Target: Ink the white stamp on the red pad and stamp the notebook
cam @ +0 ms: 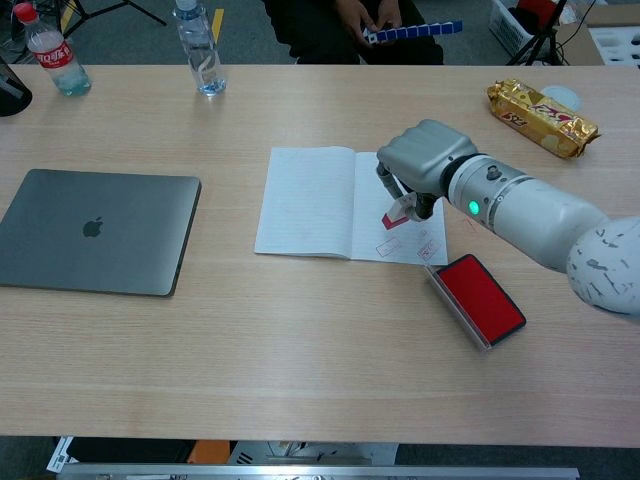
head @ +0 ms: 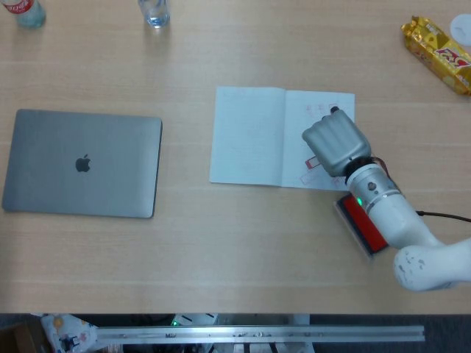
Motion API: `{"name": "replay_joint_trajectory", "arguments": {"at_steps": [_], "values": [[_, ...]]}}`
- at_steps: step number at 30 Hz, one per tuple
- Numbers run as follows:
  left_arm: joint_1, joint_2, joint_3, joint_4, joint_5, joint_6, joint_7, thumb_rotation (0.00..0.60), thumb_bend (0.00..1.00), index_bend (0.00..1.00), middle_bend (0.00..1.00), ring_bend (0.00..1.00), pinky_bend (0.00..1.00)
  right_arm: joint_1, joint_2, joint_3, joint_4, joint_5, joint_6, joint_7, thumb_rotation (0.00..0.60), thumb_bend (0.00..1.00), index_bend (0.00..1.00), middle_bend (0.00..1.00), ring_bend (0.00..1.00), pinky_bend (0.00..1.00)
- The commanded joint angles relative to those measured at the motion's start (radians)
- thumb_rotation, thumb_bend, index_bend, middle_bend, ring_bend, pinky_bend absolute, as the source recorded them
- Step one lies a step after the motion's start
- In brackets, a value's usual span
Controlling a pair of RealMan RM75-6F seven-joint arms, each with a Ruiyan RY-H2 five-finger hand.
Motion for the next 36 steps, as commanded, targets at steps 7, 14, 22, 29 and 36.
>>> {"name": "replay_joint_trajectory", "arguments": {"at_steps": [7, 14, 22, 29, 36], "values": [[0.000, 0.002, -0.002, -0.002, -0.006, -0.002, 0.002, 0.600, 0.32, 0.00, 0.00, 0.00, 0.00, 0.011, -0.059, 0.000, 0.085, 0.020, -0.029, -0.004, 0.600, 0.47, 0.79, 0.60, 0.47, 0.33], [0.000, 0.003, -0.001, -0.001, -0.012, -0.006, 0.004, 0.600, 0.32, 0.00, 0.00, 0.00, 0.00, 0.015, -0.103, -0.001, 0.137, 0.031, -0.039, -0.010, 0.600, 0.47, 0.79, 0.60, 0.48, 0.33], [-0.001, 0.005, 0.000, -0.002, -0.016, -0.013, 0.007, 0.600, 0.32, 0.00, 0.00, 0.00, 0.00, 0.012, -0.137, -0.006, 0.182, 0.035, -0.048, -0.014, 0.600, 0.47, 0.79, 0.61, 0.48, 0.33], [-0.003, 0.006, 0.000, -0.006, -0.018, -0.016, 0.012, 0.600, 0.32, 0.00, 0.00, 0.00, 0.00, 0.007, -0.157, -0.009, 0.213, 0.034, -0.056, -0.015, 0.600, 0.48, 0.81, 0.61, 0.49, 0.33], [-0.003, 0.005, 0.000, -0.005, -0.020, -0.018, 0.013, 0.600, 0.32, 0.00, 0.00, 0.00, 0.00, 0.004, -0.173, -0.008, 0.238, 0.035, -0.060, -0.020, 0.600, 0.50, 0.82, 0.62, 0.49, 0.33]]}}
